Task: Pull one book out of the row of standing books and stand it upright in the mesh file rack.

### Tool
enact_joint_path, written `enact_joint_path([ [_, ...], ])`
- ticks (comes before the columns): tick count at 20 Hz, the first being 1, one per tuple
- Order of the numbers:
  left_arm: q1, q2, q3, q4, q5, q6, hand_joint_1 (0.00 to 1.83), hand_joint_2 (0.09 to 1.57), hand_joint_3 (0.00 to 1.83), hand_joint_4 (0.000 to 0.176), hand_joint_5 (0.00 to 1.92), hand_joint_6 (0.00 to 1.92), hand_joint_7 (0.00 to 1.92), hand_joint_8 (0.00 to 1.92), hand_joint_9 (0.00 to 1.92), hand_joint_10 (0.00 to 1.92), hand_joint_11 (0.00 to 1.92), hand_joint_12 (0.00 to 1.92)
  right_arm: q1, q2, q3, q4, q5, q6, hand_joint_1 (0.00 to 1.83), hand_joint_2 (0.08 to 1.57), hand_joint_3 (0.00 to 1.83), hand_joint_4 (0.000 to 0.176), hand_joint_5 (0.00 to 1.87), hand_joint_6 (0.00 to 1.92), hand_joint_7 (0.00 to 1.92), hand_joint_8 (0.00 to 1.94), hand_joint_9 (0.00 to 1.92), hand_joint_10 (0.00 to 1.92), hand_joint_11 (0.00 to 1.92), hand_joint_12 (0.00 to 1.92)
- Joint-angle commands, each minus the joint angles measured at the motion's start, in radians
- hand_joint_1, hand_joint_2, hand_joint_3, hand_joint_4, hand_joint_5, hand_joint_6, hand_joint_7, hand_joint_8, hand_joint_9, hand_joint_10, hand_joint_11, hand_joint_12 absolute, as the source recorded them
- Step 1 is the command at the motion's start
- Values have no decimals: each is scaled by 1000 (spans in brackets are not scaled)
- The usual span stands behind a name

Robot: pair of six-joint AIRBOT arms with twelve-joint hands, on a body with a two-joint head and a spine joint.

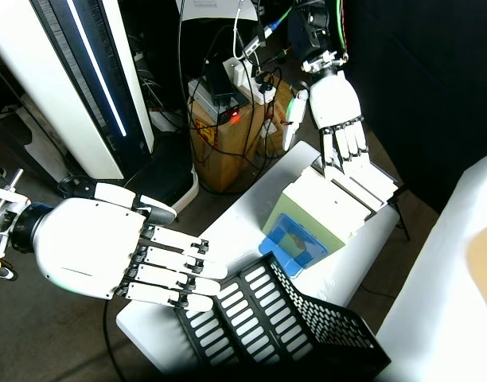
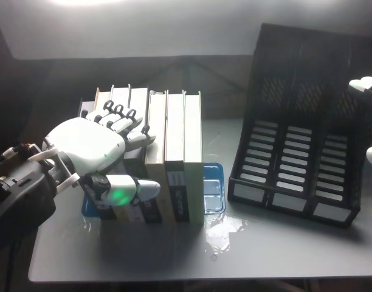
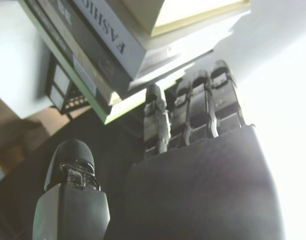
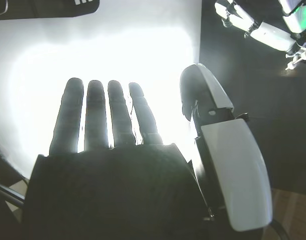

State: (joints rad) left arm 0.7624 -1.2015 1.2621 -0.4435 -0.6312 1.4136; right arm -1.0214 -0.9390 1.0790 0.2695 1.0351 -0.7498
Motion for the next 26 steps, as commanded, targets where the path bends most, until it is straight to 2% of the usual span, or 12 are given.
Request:
enact_joint_path([
  [1,-7,2,-1,11,-85,7,80,1140,0,111,266,1,0,0,0,0,0,0,2,4,6,5,119,4,436,1387,0,0,28,6,0,0,0,0,33,23],
  [5,-17,-6,1,14,-55,43,85,1164,7,102,252,9,0,0,0,0,0,0,2,2,7,6,119,4,461,1386,0,0,26,4,0,0,0,0,0,239],
  [7,-19,-16,4,14,-26,73,58,1164,6,116,268,14,0,0,0,0,0,0,1,2,7,7,119,4,481,1385,0,0,24,2,0,0,0,0,0,254],
  [10,-14,-18,-6,4,-14,113,125,1184,9,91,338,33,0,0,0,0,0,0,-1,1,7,9,119,6,460,1385,0,0,25,1,0,0,0,0,0,349],
  [11,-9,-15,-14,4,-14,121,121,1182,7,92,370,44,0,0,0,0,0,0,-3,1,7,10,119,8,458,1386,0,0,26,2,0,0,0,0,0,353],
  [12,-1,-9,-25,5,-17,129,93,1172,2,89,404,50,0,0,0,0,0,0,-4,1,7,10,119,9,460,1388,1,0,22,0,0,0,0,0,0,355],
  [15,30,15,-69,18,-47,138,145,1168,0,50,525,37,0,0,0,0,0,0,-4,1,7,13,119,10,444,1396,3,0,18,1,0,0,0,0,0,344],
  [17,47,26,-91,30,-61,139,126,1173,2,57,527,30,0,0,0,0,0,0,-4,1,6,14,119,10,455,1396,1,0,21,2,0,0,0,0,0,254],
  [19,65,36,-115,42,-77,139,85,1160,0,47,527,23,0,0,0,0,0,0,-5,1,5,15,119,11,442,1398,0,0,18,2,0,0,0,0,0,148],
  [21,88,47,-145,53,-100,139,104,1153,0,36,538,22,0,0,0,0,0,0,-6,1,5,17,119,11,400,1390,0,0,23,2,0,0,0,0,0,205],
  [25,129,67,-197,75,-139,139,105,1161,0,44,511,7,0,0,0,0,0,0,-6,1,4,19,120,12,419,1390,0,0,27,2,0,0,0,0,0,151],
  [26,141,74,-215,82,-153,139,129,1161,0,33,522,11,0,0,0,0,0,0,-6,1,4,19,120,12,427,1396,1,0,33,2,0,0,0,0,0,87],
])
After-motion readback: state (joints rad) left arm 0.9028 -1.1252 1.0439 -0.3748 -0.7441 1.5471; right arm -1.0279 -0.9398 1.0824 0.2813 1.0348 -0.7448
